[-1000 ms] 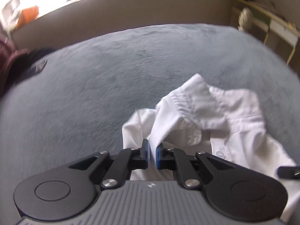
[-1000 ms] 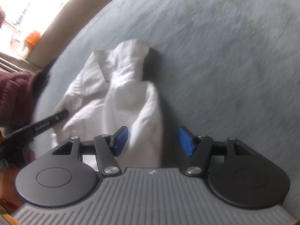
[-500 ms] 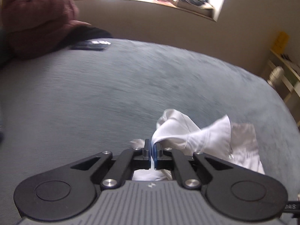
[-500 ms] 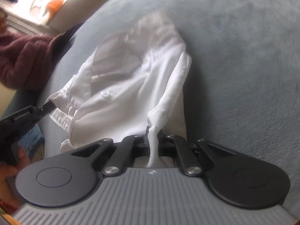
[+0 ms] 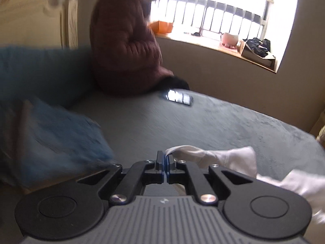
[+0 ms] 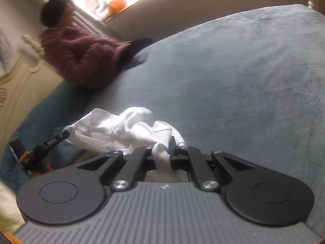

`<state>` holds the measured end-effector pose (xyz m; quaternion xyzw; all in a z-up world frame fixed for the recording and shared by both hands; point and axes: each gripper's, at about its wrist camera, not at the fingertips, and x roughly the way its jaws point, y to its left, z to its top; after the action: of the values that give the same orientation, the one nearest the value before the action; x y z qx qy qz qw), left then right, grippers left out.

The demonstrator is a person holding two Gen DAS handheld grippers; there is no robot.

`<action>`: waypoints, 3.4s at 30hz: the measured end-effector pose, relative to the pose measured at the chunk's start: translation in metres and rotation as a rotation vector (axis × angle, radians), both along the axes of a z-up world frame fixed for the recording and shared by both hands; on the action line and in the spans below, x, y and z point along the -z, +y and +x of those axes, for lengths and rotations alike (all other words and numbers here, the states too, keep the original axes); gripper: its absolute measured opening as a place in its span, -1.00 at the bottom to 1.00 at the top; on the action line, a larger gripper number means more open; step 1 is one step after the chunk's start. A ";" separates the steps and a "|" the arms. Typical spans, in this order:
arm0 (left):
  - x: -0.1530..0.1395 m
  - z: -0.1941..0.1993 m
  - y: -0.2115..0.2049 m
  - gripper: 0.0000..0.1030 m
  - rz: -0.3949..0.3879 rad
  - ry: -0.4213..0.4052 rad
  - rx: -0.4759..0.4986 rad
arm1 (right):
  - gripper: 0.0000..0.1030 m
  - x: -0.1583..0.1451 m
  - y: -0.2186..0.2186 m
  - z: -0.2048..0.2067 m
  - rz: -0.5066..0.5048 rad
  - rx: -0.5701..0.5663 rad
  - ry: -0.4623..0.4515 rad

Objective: Fold clothes

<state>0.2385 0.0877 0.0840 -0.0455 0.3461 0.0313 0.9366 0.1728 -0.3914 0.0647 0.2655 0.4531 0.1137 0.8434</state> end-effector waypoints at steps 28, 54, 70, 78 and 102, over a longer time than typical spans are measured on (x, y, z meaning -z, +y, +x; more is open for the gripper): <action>-0.248 -0.085 0.025 -0.95 0.005 -0.049 0.290 | -0.99 -0.198 -0.006 -0.077 0.156 0.090 0.000; 0.190 0.207 -0.158 -0.94 0.255 0.079 0.323 | -0.99 0.214 -0.103 0.188 -0.124 0.405 -0.013; 0.154 0.170 -0.131 0.39 0.124 0.071 0.253 | 0.18 0.189 -0.090 0.122 -0.126 0.404 -0.031; 0.139 0.070 -0.122 0.40 -0.081 0.186 0.332 | 0.17 0.224 0.050 0.080 -0.314 -0.056 0.026; 0.221 -0.092 -0.076 0.34 -0.406 0.253 0.175 | -0.93 0.200 -0.105 0.087 -0.532 0.536 0.077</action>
<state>0.1462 0.0113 -0.1366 -0.1984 0.4626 -0.1144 0.8565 0.2594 -0.4966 -0.1353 0.1502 0.4125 -0.2427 0.8651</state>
